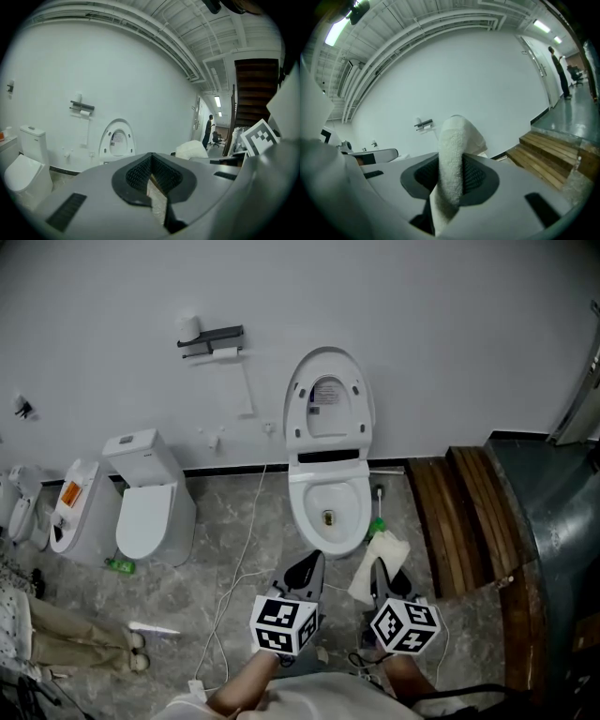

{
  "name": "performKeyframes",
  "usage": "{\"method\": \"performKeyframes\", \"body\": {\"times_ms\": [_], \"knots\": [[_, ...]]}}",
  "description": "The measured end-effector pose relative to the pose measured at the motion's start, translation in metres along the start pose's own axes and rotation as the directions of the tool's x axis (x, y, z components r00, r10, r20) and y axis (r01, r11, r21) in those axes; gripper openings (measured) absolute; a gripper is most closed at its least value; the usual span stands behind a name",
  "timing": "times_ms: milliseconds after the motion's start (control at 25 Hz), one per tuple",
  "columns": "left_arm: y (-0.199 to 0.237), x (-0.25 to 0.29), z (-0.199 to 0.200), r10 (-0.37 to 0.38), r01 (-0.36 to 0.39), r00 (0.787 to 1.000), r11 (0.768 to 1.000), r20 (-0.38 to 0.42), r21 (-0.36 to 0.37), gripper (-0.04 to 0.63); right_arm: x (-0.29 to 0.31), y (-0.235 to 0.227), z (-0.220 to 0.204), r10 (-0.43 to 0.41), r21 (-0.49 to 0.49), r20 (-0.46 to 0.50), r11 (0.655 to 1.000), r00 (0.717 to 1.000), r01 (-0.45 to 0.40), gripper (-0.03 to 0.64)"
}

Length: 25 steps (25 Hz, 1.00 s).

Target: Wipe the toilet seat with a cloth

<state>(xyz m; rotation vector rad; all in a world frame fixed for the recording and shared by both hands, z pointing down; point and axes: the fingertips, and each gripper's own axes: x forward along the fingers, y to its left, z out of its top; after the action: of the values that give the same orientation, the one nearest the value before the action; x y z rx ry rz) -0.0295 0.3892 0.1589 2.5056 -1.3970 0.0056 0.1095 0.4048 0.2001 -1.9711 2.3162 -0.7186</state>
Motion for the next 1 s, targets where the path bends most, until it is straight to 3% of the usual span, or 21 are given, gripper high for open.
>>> {"method": "performKeyframes", "body": {"times_ms": [520, 1000], "knots": [[0.018, 0.058, 0.001, -0.016, 0.016, 1.000, 1.000, -0.001, -0.014, 0.002, 0.048, -0.025, 0.011, -0.025, 0.000, -0.018, 1.000, 1.000, 0.025, 0.100], [0.063, 0.148, 0.020, -0.042, 0.041, 0.999, 0.999, -0.030, -0.017, 0.002, 0.143, -0.038, 0.044, -0.052, 0.019, -0.020, 0.998, 0.998, 0.052, 0.100]]}}
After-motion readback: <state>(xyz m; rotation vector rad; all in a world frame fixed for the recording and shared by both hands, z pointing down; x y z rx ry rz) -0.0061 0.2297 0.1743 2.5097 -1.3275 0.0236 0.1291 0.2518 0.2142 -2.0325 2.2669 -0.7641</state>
